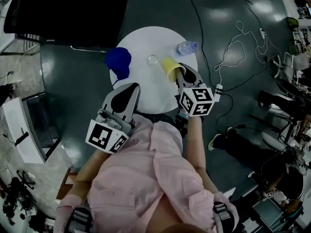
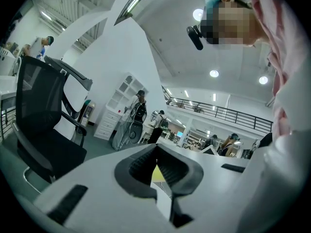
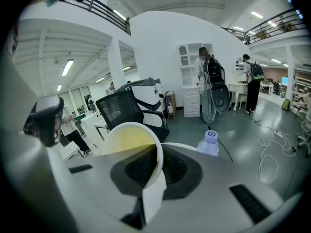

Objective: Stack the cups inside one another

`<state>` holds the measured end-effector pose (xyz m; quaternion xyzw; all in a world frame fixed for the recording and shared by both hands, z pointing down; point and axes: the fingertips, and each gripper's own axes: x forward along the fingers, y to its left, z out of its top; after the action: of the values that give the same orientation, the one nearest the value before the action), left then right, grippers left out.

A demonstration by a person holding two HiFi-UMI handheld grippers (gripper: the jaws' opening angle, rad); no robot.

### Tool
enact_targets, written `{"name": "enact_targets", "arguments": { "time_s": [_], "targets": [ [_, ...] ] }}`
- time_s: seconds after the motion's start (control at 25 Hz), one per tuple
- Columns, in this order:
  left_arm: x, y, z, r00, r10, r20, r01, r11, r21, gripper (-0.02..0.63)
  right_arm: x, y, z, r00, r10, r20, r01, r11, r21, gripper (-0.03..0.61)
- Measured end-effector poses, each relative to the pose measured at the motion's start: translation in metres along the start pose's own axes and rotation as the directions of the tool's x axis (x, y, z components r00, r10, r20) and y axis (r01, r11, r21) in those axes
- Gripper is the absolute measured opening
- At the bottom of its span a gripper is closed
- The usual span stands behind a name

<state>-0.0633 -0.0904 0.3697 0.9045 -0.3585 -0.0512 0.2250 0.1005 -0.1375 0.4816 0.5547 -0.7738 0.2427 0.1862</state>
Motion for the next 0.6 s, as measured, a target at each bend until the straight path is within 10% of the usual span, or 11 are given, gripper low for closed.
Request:
{"name": "enact_targets", "arguments": {
  "time_s": [0.6],
  "targets": [
    [-0.002,0.003,0.001,1.0,0.012,0.015,-0.012,1.0,-0.011,0.018,0.014,-0.005,-0.02,0.998,-0.02,-0.059,0.02,1.0,-0.003,0.038]
  ]
}}
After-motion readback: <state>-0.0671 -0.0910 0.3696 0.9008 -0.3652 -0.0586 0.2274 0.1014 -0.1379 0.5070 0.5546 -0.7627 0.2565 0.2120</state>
